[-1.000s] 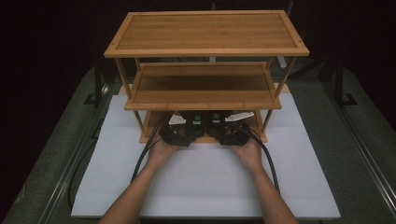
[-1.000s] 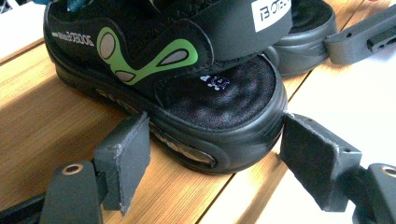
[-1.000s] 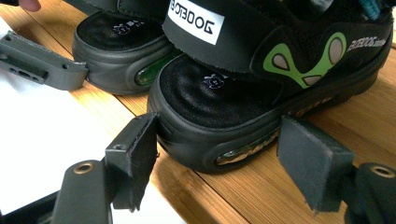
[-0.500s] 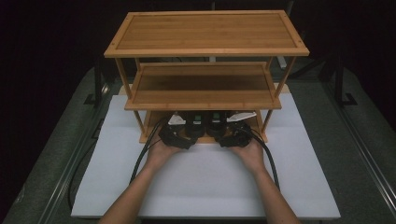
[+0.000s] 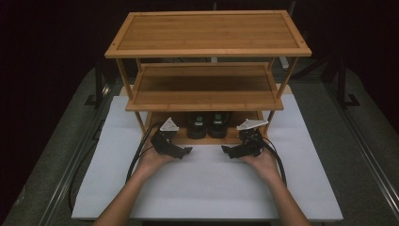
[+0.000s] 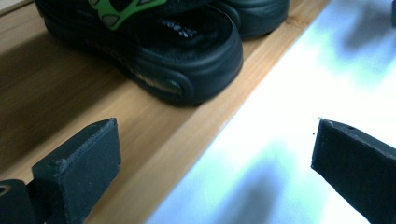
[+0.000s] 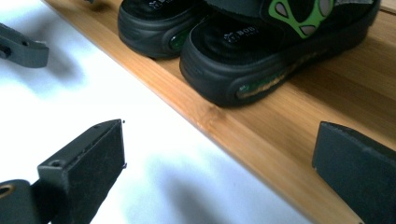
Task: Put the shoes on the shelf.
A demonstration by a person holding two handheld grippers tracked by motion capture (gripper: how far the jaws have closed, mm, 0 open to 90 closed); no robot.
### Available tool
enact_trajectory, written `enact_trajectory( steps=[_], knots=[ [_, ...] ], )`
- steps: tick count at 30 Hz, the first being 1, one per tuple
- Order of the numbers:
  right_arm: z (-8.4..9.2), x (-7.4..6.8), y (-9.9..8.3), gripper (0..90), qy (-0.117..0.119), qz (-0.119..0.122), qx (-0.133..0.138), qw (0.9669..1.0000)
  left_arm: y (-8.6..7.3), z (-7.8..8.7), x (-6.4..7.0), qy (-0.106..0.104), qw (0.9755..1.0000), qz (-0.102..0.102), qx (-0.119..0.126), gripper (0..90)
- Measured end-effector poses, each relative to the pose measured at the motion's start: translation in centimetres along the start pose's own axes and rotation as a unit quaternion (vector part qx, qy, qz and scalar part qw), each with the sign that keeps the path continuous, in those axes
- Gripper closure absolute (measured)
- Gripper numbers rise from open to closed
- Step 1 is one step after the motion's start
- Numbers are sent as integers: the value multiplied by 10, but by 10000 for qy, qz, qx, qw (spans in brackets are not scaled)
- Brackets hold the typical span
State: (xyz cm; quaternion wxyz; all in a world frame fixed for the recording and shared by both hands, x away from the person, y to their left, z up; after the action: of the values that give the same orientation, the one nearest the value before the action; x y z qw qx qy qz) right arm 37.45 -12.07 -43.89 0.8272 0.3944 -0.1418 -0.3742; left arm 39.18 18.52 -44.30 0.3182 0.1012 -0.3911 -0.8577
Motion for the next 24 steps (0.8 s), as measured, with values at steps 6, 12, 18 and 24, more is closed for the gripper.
enact_trajectory(
  steps=[6, 12, 18, 24],
  knots=[
    [16, 3, -13, 15, -66, -51, 26, 10000, -9, 17, 4, 6, 10000, -16, 66, 0],
    [33, 6, -27, 15, -141, -152, 134, 9997, -20, 36, 8, 93, 9998, -62, 133, 0],
    [50, 7, -43, 16, -150, -177, 276, 9993, -34, 53, 10, 222, 9996, -19, 197, 0],
    [65, 10, -58, 15, -258, -205, 303, 9990, -49, 70, 12, 284, 9993, 72, 222, 0]
  ],
)
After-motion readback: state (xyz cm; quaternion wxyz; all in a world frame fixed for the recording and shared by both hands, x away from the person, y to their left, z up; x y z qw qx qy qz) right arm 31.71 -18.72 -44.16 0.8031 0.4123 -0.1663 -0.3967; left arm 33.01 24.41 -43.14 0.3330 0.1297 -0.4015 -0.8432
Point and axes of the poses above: each handheld gripper's, and its own axes: z roughly backward along the jaws, y roughly out of its top, x roughly to its right, the point moved 1 cm from there along -z, roughly forward along the jaws, and after that the axes turned 3 degrees about z, right-handed, at the moved point
